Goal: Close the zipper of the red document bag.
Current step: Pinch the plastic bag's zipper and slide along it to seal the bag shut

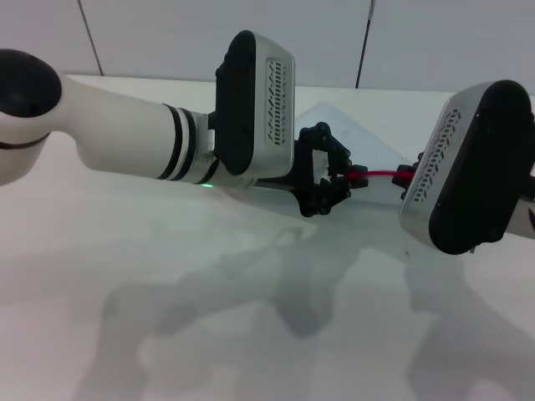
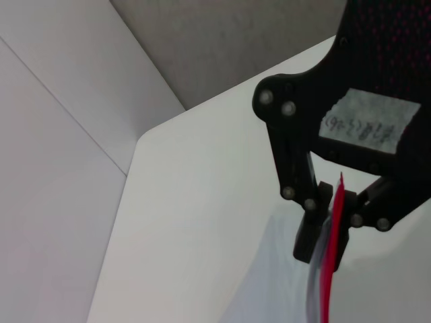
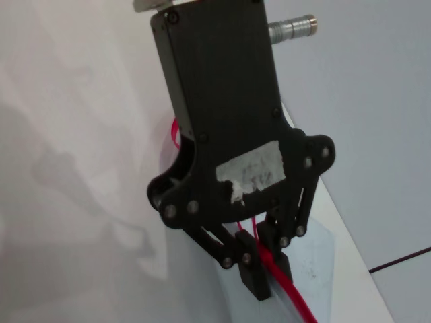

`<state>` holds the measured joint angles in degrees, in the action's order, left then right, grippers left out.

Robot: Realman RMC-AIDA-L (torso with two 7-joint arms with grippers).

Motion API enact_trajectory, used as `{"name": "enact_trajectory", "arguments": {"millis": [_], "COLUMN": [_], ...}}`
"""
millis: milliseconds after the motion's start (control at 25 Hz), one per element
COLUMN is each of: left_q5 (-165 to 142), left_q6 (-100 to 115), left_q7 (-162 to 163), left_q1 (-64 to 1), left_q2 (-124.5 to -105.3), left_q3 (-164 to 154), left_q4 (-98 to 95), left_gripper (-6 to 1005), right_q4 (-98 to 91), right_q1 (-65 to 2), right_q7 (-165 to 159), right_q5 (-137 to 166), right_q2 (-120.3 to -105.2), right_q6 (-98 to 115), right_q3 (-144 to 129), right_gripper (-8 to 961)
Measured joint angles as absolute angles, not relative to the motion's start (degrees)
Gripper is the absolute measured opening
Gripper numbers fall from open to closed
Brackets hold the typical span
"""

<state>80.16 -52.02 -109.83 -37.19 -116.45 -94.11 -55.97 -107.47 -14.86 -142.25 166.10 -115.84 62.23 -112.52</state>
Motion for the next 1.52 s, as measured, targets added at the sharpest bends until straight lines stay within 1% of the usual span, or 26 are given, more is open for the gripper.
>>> {"name": "enact_trajectory", "arguments": {"millis": [440,1000,1320,1520], "left_q5": [81.50,81.57,81.56,81.57], "left_q6": [-50.59,-50.38,-51.81,-52.00], "left_q7": [-109.65,-109.59,-109.62,-109.60], "left_q1": [-34.12,-25.97,-22.38,-21.81], "left_q2": [-116.33,-116.21,-116.18,-116.19], "left_q3": [-93.17,-85.18,-80.55,-79.95], "left_q4": [-56.16,-57.44,-59.47,-60.05], "left_gripper": [84,85,87,87], "right_q4": [-108.18,-109.16,-109.36,-109.31], "right_q1": [-13.73,-11.24,-10.42,-10.29], "right_q7": [-142.12,-140.64,-140.05,-139.92], "right_q5": [166.08,166.20,166.23,166.20], "right_q2": [-115.79,-115.76,-115.84,-115.89], "right_q6": [62.83,62.78,62.44,62.40], "right_q3": [-109.40,-102.14,-99.16,-98.86], "right_gripper": [39,38,38,38]}}
